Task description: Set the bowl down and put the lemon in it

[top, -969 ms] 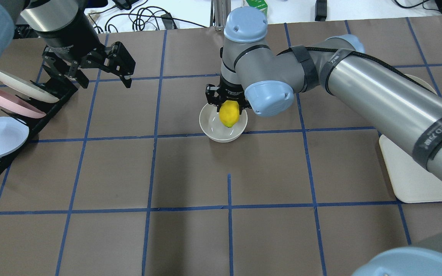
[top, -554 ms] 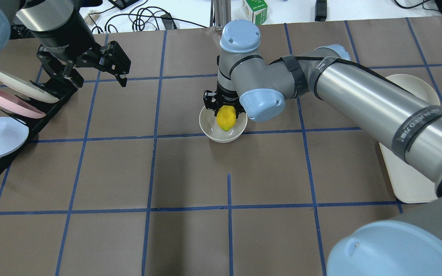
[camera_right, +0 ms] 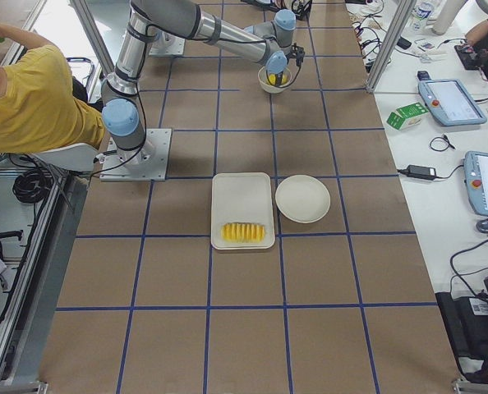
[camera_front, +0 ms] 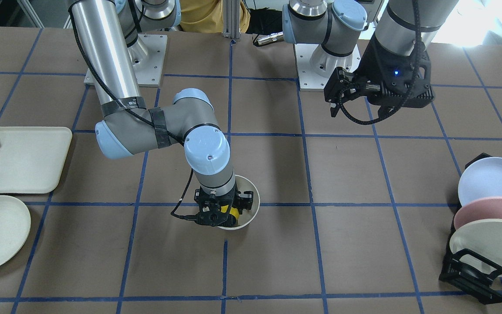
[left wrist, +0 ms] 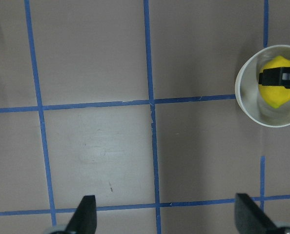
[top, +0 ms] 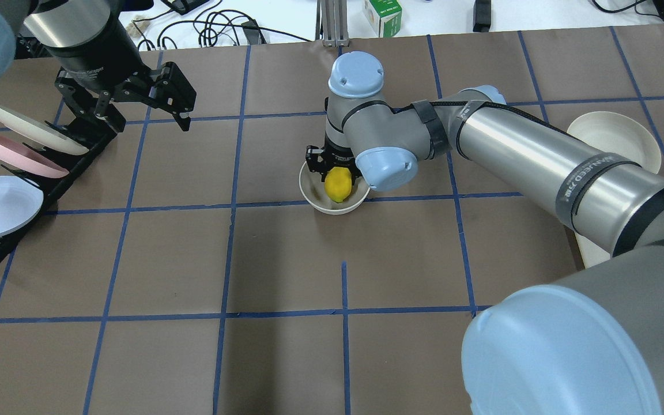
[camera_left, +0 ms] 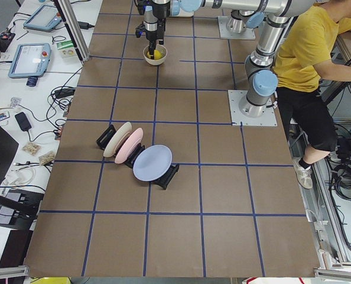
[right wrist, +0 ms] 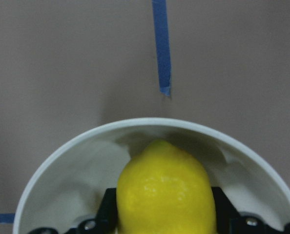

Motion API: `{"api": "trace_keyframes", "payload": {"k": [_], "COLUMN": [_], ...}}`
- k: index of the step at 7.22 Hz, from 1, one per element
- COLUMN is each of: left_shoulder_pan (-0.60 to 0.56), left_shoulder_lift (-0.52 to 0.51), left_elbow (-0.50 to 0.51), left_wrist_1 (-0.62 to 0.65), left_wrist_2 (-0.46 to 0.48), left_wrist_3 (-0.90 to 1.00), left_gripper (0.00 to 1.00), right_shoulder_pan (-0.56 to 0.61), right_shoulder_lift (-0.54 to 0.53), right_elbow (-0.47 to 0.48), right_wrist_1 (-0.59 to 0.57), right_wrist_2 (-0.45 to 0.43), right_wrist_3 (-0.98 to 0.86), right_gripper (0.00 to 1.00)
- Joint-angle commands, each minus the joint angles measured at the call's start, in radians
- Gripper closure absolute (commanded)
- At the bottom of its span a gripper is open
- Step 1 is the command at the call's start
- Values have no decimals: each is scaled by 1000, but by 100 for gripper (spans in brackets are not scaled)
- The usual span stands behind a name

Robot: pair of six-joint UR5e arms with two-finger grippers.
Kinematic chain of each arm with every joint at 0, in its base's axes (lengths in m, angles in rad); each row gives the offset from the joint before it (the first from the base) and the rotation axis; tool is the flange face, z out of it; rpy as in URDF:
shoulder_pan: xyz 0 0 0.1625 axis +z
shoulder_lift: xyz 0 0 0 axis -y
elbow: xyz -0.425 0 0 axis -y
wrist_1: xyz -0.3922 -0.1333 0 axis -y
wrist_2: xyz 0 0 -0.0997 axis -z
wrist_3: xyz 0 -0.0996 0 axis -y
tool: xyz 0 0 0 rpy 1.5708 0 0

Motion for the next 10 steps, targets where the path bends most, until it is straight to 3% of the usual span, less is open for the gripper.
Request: {"api": "trace_keyframes", "payload": {"k": [1, 2, 3, 4, 7, 10], "left_shoulder_pan": [0, 0, 2, 2, 0, 0], "left_shoulder_lift": [1, 0, 0, 0, 0, 0], "left_elbow": [-1, -1, 1, 1, -1, -1], "left_wrist_1": [-1, -1, 2, 2, 2, 2], "left_wrist_2": [3, 4, 3, 3, 3, 6], "left_wrist_3": [1, 1, 1, 1, 1, 1], "left_gripper": [0, 0, 0, 0, 0, 0], "right_shoulder_pan": [-4, -5, -33, -63, -270, -341], "right_shoulder_lift": [-28, -75, -150, -247, -457, -547], "right_elbow": [0, -5, -9, 3, 9, 10], "right_wrist_1": [19, 56, 177, 249, 511, 652], "right_wrist_2": [-12, -12, -18, -100, -117, -111], "right_wrist_3": [-1, -2, -21, -43, -195, -255], "right_gripper": [0, 0, 0, 0, 0, 0]}}
